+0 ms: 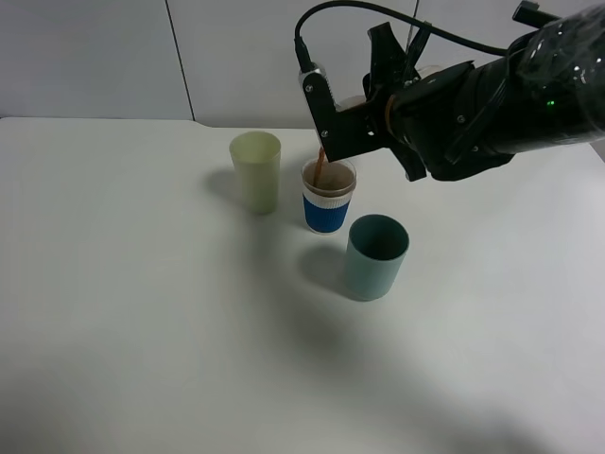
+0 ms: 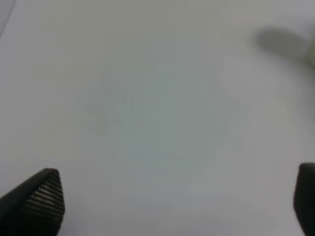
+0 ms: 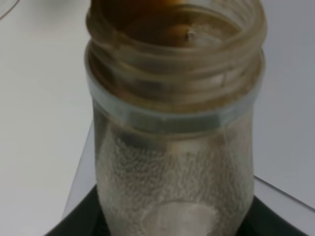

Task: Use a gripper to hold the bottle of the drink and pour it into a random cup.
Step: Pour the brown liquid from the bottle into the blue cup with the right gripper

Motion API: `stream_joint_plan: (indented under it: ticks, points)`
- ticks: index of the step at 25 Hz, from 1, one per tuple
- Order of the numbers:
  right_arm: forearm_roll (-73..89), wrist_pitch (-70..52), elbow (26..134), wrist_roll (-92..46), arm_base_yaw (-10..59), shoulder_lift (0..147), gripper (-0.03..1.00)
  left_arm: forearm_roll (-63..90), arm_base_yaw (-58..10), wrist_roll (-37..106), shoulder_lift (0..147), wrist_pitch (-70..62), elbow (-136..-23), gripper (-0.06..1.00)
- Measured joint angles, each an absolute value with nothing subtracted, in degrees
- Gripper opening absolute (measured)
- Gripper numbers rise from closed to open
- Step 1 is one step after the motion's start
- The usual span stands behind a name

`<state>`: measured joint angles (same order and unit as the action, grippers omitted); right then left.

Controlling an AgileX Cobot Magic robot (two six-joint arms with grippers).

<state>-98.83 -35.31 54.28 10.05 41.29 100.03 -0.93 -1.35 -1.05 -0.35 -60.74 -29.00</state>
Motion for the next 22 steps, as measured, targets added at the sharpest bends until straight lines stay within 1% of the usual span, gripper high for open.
stream_joint_plan:
  ticks: [22]
  points:
    - [-98.9, -35.3, 54.3, 6.2, 41.3, 100.0, 0.37, -0.9, -1.4, -1.0, -0.4, -60.7, -29.0, 0.93]
